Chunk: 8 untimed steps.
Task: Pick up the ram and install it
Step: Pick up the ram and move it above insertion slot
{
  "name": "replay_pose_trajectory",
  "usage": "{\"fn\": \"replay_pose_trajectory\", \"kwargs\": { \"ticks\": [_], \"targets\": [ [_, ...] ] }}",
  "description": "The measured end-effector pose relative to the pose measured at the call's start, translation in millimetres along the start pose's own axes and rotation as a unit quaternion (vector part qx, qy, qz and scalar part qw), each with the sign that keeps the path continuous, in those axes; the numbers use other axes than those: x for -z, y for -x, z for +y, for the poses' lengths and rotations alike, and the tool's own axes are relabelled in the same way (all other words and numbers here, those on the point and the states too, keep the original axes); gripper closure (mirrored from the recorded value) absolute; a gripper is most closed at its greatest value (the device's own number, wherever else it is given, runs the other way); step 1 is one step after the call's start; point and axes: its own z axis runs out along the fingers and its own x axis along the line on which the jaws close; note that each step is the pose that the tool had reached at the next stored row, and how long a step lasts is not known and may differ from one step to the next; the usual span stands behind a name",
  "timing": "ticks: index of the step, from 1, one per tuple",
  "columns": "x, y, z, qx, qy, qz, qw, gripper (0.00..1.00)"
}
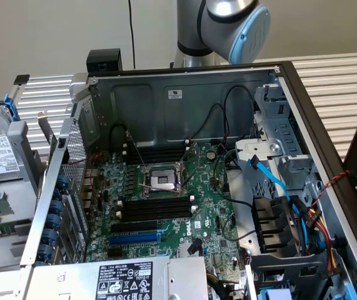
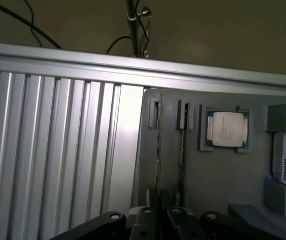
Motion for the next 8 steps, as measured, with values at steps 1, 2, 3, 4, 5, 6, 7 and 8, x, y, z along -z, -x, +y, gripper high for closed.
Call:
{"fn": "replay_pose_trajectory", "kwargs": {
  "ticks": [1,2,3,4,5,6,7,8],
  "targets": [
    [4.7,0.0,0.1,0.0,0.0001,0.0,1.0,0.86],
    [9.2,0.1,0.2,-0.001,0.0,0.0,1.0,0.86],
    [13.8,0.1,0.1,-0.001,0.0,0.0,1.0,0.86],
    [18.5,0.0,0.1,-0.002,0.0,0.0,1.0,0.86],
    [22.4,0.0,0.1,-0.004,0.0,-0.0001,1.0,0.86],
    [26.3,0.1,0.1,-0.005,0.0,-0.0001,1.0,0.86],
    [30.3,0.1,0.2,-0.007,0.0,-0.0001,1.0,0.86],
    [33.5,0.1,0.2,-0.009,0.0,-0.0002,1.0,0.86]
  ]
}}
